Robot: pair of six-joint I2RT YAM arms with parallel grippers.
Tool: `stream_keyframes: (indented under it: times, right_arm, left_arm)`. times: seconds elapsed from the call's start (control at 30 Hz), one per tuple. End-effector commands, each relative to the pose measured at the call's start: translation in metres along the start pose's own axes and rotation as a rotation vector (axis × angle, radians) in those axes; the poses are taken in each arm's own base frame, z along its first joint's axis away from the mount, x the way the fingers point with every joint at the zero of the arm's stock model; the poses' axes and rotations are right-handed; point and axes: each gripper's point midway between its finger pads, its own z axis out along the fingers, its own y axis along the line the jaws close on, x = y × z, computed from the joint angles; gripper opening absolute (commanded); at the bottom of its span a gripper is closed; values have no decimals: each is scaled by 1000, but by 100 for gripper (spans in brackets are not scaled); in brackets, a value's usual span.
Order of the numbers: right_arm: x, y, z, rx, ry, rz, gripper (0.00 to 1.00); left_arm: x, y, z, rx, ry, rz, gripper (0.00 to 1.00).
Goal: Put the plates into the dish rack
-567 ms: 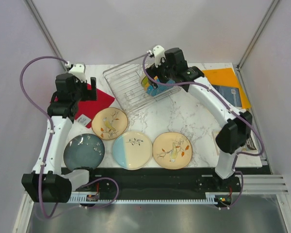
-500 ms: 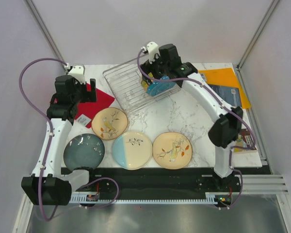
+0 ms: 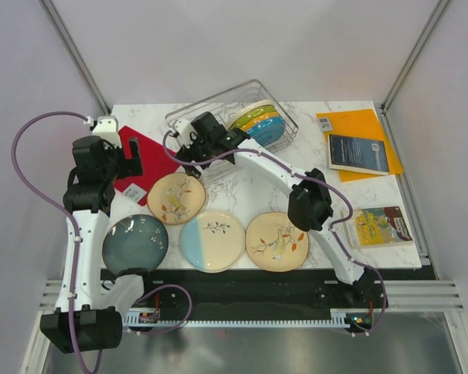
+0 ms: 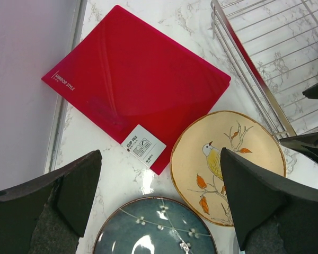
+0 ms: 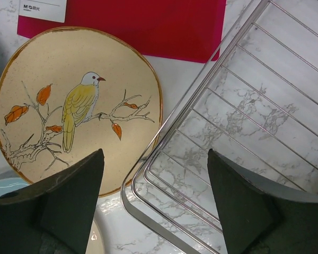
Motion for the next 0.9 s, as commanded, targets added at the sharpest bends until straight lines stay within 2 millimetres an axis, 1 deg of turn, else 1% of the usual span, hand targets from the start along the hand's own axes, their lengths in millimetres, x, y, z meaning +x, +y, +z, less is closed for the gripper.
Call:
stream_keyframes:
  times: [0.0, 0.07, 0.1, 0.17, 0.2, 0.27, 0.3, 0.33, 0.37, 0.4, 0.43, 0.47, 0.5, 0.57, 0.6, 0.67, 0.73, 0.77, 0.8, 0.83, 0.87]
  right_arm:
    - [-33, -10, -12, 27, -90, -3, 85]
    - [-31, -9, -8, 38, -82, -8, 85]
    - [-30, -5, -5, 43, -76, -16, 84]
    - [-21, -7, 3, 74, -48, -28, 83]
    - [-18, -2, 8, 76, -37, -37, 82]
    - [-9, -4, 17, 95, -14, -41, 76]
    - [-8, 0, 20, 100, -9, -48, 75]
    - [-10, -1, 21, 111, -15, -49, 74]
    - [-5, -1, 28, 119, -2, -50, 73]
    - [-6, -1, 30, 136, -1, -56, 72]
    - [-8, -2, 31, 143, -10, -61, 67]
    - [-7, -3, 35, 152, -7, -62, 63]
    - [-9, -5, 35, 163, -16, -61, 55]
    - [-11, -11, 35, 198, -20, -58, 52]
    - [-14, -13, 34, 214, -29, -60, 42]
    - [-19, -17, 29, 239, -42, -63, 26]
    - [-22, -25, 22, 284, -43, -69, 1]
    - [-30, -27, 13, 305, -57, -74, 0]
    - [-27, -30, 11, 318, -46, -93, 0]
    - [-33, -33, 0, 336, -56, -108, 0]
    - [-36, -34, -6, 341, -57, -121, 0]
  left_arm:
    - [3, 0, -4, 3, 4, -26, 99]
    - [4, 0, -3, 3, 8, -33, 99]
    - [4, -1, -3, 5, 8, -36, 99]
    - [2, -7, -3, 38, 1, -52, 99]
    - [-1, -8, -4, 43, -4, -57, 99]
    - [-2, -9, -5, 53, -7, -58, 99]
    - [-2, -10, -4, 56, -6, -59, 99]
    - [-2, -11, -5, 59, -6, -59, 99]
    - [-2, -11, -5, 61, -8, -59, 99]
    - [-2, -11, -6, 59, -9, -58, 99]
    - [-1, -11, -6, 61, -8, -59, 99]
    - [0, -11, -7, 60, -6, -58, 99]
    - [1, -11, -8, 59, -8, -57, 99]
    - [4, -12, -8, 61, -2, -59, 99]
    - [6, -13, -9, 63, 1, -85, 99]
    - [9, -14, -10, 66, 4, -88, 99]
    - [11, -15, -10, 72, 7, -95, 99]
    - [14, -16, -10, 75, 13, -97, 99]
    - [15, -17, -10, 80, 13, -97, 99]
    - [16, -19, -9, 87, 18, -102, 99]
    - [18, -19, -9, 91, 22, -104, 99]
